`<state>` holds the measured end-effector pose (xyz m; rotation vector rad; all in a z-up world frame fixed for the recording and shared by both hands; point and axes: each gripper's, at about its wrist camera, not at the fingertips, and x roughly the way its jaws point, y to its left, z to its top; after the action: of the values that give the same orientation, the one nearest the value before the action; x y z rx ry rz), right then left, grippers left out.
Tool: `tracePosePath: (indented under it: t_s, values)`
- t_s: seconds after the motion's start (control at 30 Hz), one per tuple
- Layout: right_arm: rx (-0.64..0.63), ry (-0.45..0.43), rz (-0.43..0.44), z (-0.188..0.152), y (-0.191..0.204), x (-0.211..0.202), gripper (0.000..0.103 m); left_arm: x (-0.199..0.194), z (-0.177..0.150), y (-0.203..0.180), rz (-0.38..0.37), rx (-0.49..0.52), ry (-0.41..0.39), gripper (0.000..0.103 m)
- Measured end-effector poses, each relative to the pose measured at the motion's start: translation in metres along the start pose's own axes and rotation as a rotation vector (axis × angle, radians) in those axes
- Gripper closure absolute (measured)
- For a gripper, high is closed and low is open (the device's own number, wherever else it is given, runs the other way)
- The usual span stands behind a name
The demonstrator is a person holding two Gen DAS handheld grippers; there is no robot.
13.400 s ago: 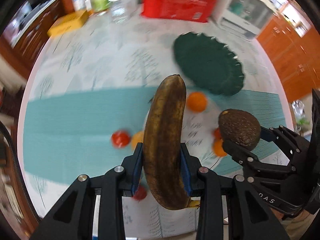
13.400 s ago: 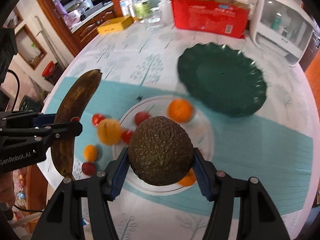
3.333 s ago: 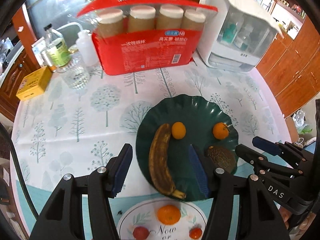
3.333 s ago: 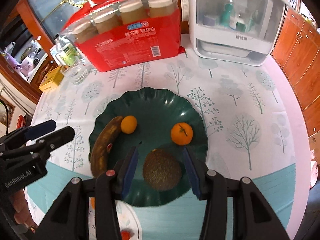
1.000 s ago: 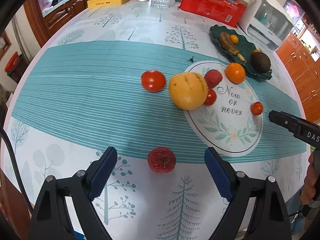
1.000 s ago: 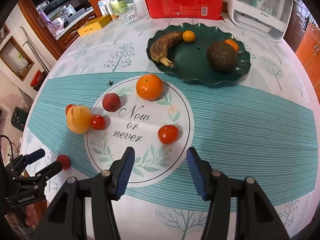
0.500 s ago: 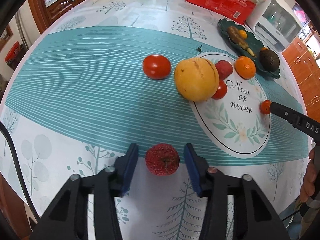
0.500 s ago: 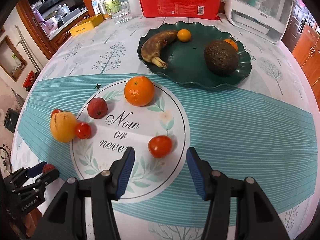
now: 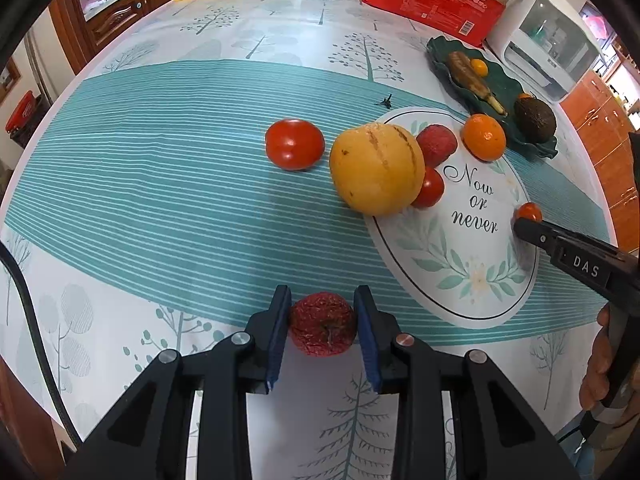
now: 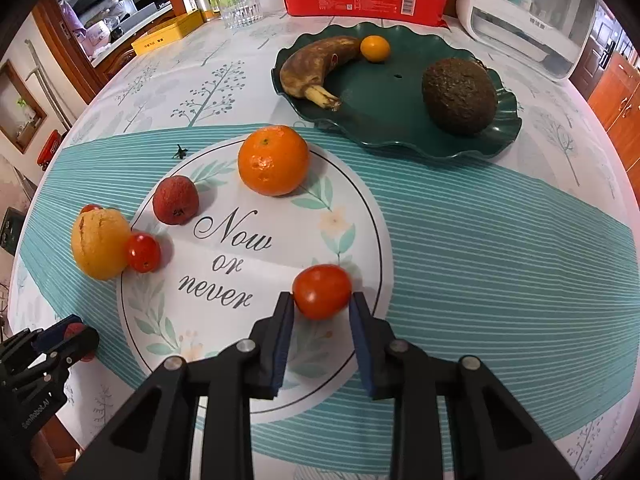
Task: Organize fruits
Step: 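Grasp the red tomato with the right tool while the left tool holds the lychee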
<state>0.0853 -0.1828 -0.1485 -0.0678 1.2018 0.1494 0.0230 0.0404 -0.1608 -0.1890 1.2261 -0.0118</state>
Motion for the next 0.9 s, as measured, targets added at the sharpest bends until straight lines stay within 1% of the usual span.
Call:
tracePosePath:
  t_s: [0.23,0.5,0.67,0.9]
  values:
    - [-0.006,0.000,-0.001,0.000,0.001,0.000,0.076,0.000,0.005,-0.001,0.014,0.006,0.001,0.072]
    - [-0.007,-0.005,0.027,-0.002,0.003,-0.009,0.076,-0.007,0.009,-0.004,0.026,0.023,-0.010,0.073]
    - [-0.002,-0.013,0.047,-0.002,0.002,-0.017,0.076,-0.017,0.014,-0.007,0.022,0.025,-0.024,0.073]
    - [0.013,-0.048,0.083,0.003,0.001,-0.037,0.076,-0.041,0.025,-0.020,-0.004,0.042,-0.065,0.073]
